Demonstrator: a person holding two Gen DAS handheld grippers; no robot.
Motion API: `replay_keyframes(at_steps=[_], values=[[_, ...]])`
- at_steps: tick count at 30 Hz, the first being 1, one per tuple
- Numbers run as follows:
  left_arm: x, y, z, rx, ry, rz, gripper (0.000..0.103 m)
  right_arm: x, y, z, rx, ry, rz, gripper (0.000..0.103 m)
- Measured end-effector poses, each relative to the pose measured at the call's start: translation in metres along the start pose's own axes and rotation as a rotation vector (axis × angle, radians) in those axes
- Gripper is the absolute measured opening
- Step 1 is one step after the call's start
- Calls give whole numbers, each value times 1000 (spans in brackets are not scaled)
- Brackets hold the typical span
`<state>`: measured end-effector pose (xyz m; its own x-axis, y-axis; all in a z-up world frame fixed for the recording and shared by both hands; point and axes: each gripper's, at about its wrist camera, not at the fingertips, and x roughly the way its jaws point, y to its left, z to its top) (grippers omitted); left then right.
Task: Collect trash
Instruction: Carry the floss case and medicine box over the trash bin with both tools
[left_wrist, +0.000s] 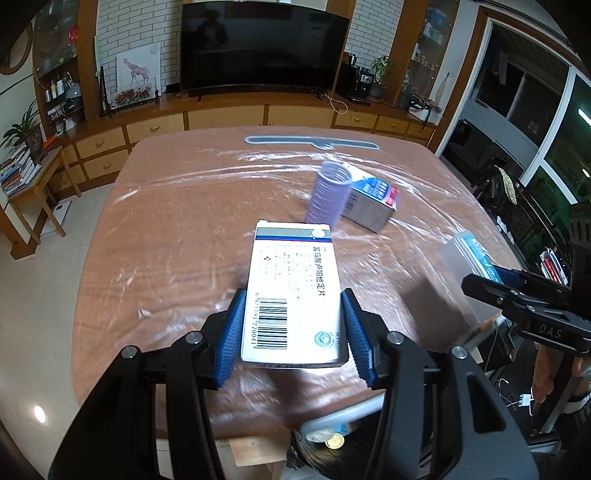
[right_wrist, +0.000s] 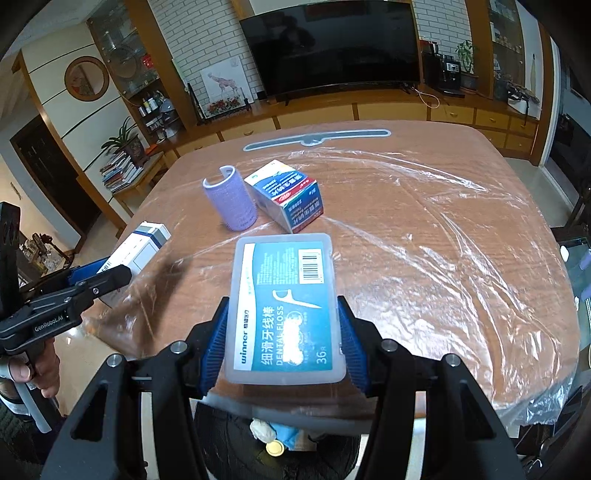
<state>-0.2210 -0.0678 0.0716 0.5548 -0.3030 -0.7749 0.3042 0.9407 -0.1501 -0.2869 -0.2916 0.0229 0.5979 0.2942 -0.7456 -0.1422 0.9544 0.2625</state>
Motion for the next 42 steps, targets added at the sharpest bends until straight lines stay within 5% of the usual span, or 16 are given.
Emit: replay_keyframes(at_steps=[23, 42], values=[[-24, -60, -65, 89, 52, -86, 52, -57, -11, -62, -37, 33, 34, 54], [-24, -83, -109, 154, 150, -126, 52, -54, -9, -104, -71, 131, 45, 54]])
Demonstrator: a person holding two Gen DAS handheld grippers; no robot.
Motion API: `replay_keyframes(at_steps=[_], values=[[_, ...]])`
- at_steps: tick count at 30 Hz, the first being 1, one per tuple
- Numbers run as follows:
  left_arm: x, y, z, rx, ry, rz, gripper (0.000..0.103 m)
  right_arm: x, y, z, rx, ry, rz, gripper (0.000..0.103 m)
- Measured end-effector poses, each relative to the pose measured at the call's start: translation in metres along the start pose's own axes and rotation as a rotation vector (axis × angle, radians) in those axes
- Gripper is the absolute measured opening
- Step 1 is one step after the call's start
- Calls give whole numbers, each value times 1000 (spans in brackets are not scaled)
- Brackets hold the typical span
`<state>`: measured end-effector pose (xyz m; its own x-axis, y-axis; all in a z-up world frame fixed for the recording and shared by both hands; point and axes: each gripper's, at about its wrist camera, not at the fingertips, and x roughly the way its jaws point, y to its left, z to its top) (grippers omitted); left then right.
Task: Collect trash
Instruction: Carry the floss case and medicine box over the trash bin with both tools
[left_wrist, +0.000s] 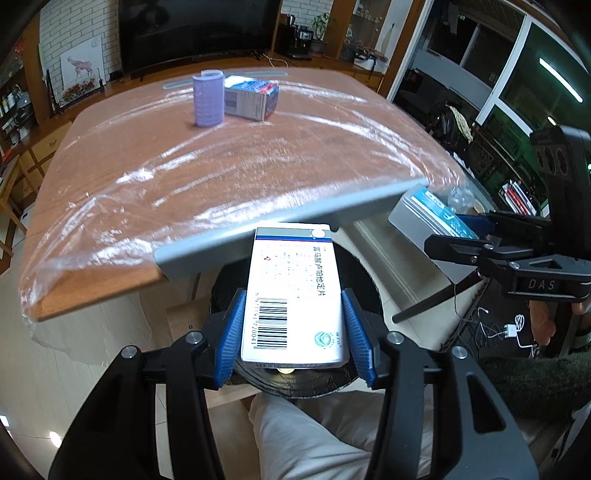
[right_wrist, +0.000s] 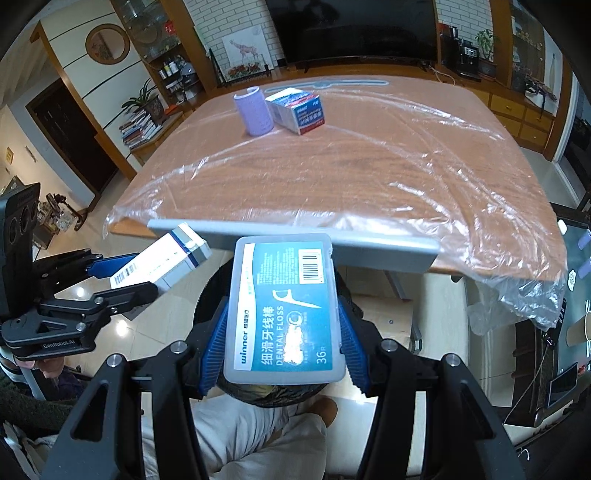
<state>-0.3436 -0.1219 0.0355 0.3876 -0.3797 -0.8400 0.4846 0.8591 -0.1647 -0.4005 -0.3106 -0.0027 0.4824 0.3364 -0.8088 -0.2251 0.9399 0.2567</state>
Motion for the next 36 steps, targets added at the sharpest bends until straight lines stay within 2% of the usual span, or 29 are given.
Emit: replay_keyframes(at_steps=[11, 27, 36], values=[[28, -4, -19, 22, 82, 19, 52, 25, 11, -15, -99, 72, -30, 54], [62, 1, -38, 32, 174, 43, 52, 71, 10, -21, -125, 162, -29, 54], [83, 4, -40, 17, 208, 73, 52, 87, 12, -20, -134, 166, -59, 54]])
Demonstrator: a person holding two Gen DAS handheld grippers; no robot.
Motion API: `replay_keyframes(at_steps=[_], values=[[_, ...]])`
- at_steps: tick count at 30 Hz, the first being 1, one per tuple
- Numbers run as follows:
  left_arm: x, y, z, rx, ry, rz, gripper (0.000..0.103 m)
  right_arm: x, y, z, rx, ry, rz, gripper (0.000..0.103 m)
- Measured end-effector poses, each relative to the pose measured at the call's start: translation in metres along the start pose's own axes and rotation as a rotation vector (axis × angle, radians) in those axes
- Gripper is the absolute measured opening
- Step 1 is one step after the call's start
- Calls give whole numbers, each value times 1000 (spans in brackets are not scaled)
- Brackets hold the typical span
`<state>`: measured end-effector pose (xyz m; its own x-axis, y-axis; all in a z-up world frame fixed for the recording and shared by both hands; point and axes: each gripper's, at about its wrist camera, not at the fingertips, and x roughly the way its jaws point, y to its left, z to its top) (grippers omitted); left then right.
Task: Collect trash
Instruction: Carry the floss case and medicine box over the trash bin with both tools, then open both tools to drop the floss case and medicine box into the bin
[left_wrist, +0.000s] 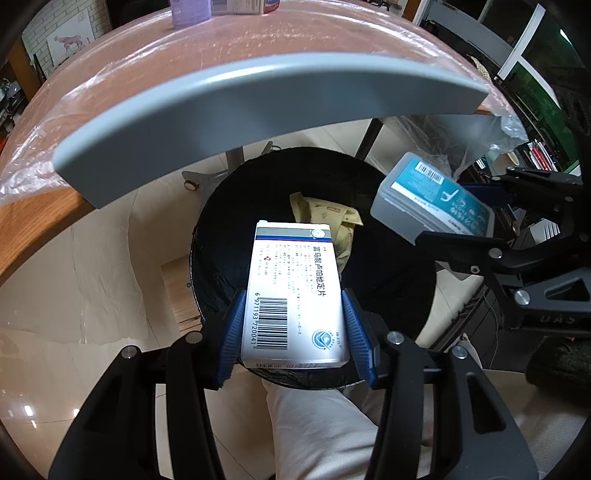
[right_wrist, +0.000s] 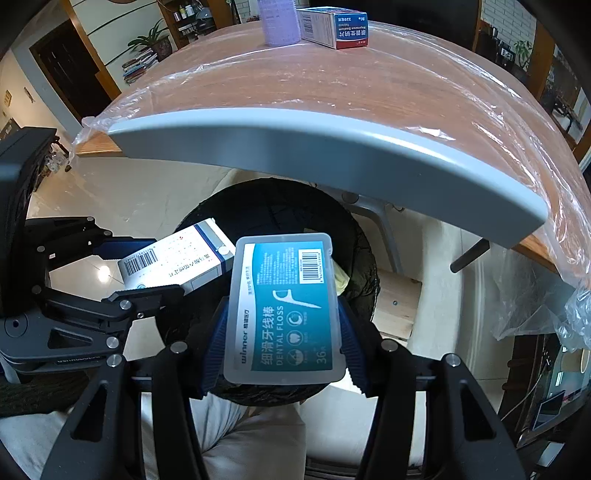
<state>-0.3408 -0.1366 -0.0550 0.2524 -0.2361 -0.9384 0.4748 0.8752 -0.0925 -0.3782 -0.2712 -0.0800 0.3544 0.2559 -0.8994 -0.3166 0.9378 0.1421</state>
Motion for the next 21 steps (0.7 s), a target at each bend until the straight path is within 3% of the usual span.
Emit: replay_keyframes(at_steps=[21], values=[[34, -1, 10, 9, 51, 46, 52, 26, -1, 3, 2, 35, -32, 54]])
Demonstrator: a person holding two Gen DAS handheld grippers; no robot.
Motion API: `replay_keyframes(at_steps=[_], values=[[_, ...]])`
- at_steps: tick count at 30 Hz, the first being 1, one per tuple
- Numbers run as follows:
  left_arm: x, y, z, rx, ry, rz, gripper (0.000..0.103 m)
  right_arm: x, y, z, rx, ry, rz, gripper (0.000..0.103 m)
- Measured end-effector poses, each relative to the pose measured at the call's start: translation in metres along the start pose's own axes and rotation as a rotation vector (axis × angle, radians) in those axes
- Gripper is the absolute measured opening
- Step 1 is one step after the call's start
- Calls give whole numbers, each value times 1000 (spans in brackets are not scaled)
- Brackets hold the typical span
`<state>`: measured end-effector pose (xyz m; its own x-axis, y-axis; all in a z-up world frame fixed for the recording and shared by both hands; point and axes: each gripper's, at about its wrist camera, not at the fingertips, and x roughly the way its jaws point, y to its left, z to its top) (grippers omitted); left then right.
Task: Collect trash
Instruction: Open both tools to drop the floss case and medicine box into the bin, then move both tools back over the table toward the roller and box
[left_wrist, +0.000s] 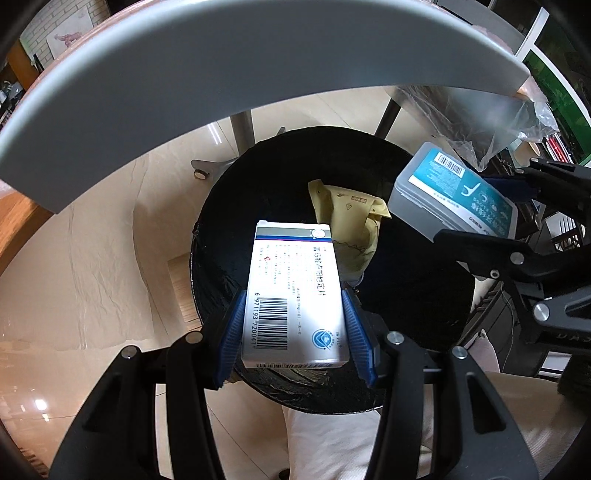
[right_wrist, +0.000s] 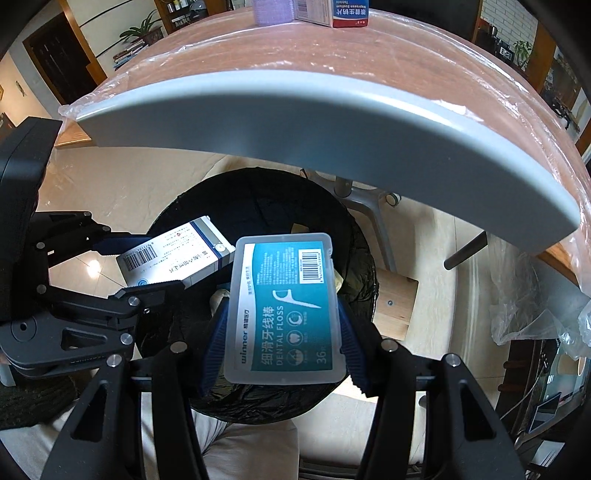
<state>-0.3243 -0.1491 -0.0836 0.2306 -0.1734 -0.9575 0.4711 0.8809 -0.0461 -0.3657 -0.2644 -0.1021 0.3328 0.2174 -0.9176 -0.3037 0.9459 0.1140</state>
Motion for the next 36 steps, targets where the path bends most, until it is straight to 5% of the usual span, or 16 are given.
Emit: replay_keyframes(at_steps=[2, 4, 12, 15, 20, 24, 27, 31, 36], values=[[0, 2, 1, -20, -9, -39, 55, 0, -1, 0, 16, 4, 9, 57], [1, 6, 1, -56, -16, -69, 75, -3, -4, 0, 33, -5, 7, 67], [-23, 10, -6, -70, -40, -83, 76, -39, -18, -6, 79, -56, 55, 68], [-62, 10, -9, -62, -122, -117, 76, -78, -18, -6, 50, -146, 56, 75], [-132, 30, 6, -76, -338, -124, 98, -130, -23, 23, 15, -335, -25, 94], [-154, 56, 47, -114, -454, -46, 101, -125, -31, 70, -31, -381, -80, 97], [-138, 83, 92, -164, -443, 19, 101, -106, -37, 105, -44, -368, -97, 97], [-119, 111, 132, -217, -433, -11, 101, -74, -41, 151, -57, -325, -103, 97], [-97, 120, 175, -150, -408, 3, 101, -44, -36, 190, -109, -296, -136, 97]])
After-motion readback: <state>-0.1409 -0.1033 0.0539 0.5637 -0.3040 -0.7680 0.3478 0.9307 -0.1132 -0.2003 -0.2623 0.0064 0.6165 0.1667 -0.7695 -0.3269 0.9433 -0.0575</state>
